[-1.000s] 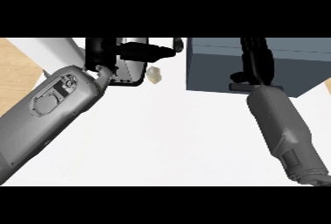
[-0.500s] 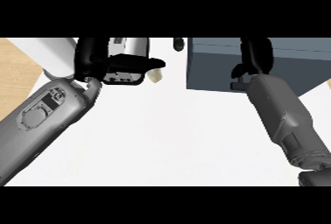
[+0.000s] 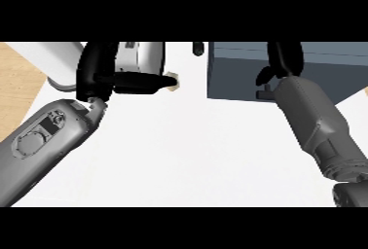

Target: Pick up the can, place it into the drawer and close the drawer

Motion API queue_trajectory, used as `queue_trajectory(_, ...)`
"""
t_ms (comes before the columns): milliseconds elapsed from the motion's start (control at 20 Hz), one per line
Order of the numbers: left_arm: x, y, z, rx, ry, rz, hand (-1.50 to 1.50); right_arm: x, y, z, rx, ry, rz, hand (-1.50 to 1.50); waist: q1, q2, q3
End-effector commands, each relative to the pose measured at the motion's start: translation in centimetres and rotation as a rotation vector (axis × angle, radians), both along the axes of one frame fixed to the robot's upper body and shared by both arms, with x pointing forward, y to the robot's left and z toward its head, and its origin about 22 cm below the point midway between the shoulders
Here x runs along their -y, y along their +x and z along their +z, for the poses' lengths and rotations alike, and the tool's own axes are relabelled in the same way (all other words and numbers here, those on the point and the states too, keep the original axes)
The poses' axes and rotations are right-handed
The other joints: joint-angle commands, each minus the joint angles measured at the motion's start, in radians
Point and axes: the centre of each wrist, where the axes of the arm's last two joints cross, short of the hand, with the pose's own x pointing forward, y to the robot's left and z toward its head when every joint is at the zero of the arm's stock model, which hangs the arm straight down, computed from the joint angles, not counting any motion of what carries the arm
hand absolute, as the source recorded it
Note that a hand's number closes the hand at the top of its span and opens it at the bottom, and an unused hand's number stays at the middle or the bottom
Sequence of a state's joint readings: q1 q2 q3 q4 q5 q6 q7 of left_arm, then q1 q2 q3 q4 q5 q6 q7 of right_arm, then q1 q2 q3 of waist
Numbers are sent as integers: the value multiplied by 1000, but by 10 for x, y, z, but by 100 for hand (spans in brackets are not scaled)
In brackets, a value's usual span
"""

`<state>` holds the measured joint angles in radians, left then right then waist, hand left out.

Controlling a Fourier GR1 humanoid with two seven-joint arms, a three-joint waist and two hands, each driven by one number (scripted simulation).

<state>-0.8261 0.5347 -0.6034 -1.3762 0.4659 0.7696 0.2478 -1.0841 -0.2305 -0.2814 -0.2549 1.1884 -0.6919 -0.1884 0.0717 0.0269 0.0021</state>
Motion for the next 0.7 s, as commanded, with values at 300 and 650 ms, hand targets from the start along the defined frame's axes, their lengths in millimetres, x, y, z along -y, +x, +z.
queue_trajectory(300, -17, -5, -6, -8, -4, 16, -150, -47, 9, 22, 107, 437, 134, -150, 11, -1, 3)
queue_trajectory(650, -22, -13, -23, -10, 1, 30, -150, -62, 12, 32, 60, 767, 208, -150, -7, -12, 1)
